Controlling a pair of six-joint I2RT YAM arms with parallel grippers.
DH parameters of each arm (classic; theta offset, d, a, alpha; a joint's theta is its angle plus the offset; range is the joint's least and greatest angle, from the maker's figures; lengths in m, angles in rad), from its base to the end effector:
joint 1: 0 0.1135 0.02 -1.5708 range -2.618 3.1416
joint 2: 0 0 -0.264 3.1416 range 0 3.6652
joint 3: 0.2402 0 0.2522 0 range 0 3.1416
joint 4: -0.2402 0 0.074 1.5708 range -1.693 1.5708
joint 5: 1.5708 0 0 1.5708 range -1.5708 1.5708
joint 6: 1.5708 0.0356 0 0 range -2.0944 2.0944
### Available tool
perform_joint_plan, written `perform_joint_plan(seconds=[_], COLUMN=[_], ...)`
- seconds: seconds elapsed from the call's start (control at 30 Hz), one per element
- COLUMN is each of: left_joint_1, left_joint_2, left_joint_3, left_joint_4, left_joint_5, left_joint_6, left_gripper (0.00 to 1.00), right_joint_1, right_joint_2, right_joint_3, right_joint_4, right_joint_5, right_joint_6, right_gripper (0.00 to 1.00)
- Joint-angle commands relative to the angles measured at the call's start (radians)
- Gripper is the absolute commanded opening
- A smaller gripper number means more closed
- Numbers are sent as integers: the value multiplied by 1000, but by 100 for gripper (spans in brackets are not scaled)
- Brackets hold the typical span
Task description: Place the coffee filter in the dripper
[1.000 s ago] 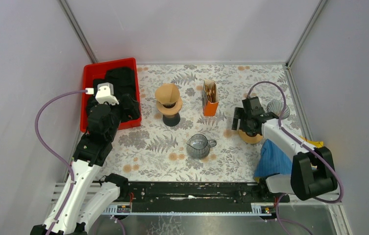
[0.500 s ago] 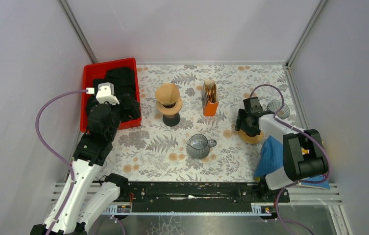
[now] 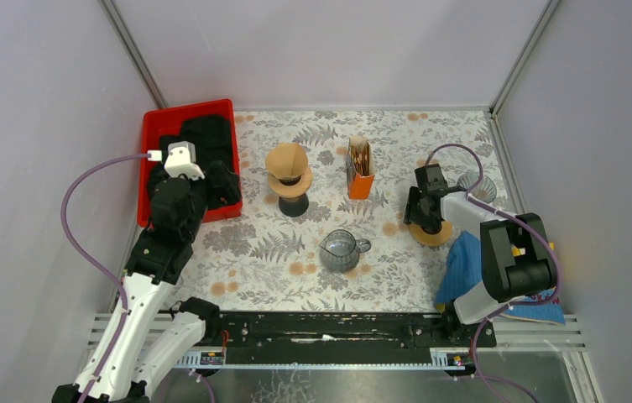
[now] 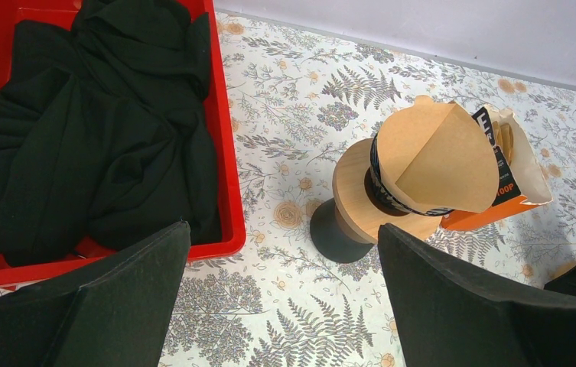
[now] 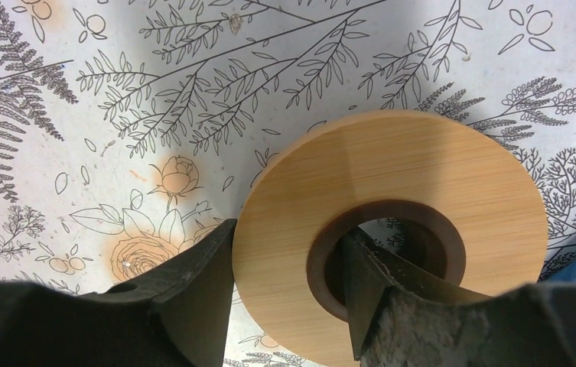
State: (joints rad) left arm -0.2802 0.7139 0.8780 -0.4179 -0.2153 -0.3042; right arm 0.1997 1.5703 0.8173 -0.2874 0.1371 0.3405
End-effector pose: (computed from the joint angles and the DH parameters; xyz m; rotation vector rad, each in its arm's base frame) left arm 0.1536 -0.0363 0.3583 -0.1738 1.8157 -0.2170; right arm 0.2900 0.0537 0.1595 0.2308 2.5852 0.0163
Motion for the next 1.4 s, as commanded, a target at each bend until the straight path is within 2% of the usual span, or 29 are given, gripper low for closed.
perform_joint_plan(seconds=[0.0,0.17,0.57,1.03,1.37], left_joint_1=[7,7,7,9,22], left_joint_2=[-4,-6,-13,-33,-52], left_joint_3=[-10,-9,-11,-14,-14], left_joint_4=[61,60,60,55,53], left_joint_5=[17,17,13,-19,-26], left_joint_6=[-1,-1,-1,1,-1], left_gripper=[100,100,100,100,100], right_joint_1=[-3,-3,59,295,504], right_joint_2=[-30,-75,-196,-267,-259], right_joint_3=[26,39,127,302,385], right_joint_4=[-26,-65,-192,-375,-409], right_joint_5=[-13,-21,-33,-1,-11], right_joint_6=[-11,-23,-58,-118,-129], right_gripper=[45,39,33,31,30])
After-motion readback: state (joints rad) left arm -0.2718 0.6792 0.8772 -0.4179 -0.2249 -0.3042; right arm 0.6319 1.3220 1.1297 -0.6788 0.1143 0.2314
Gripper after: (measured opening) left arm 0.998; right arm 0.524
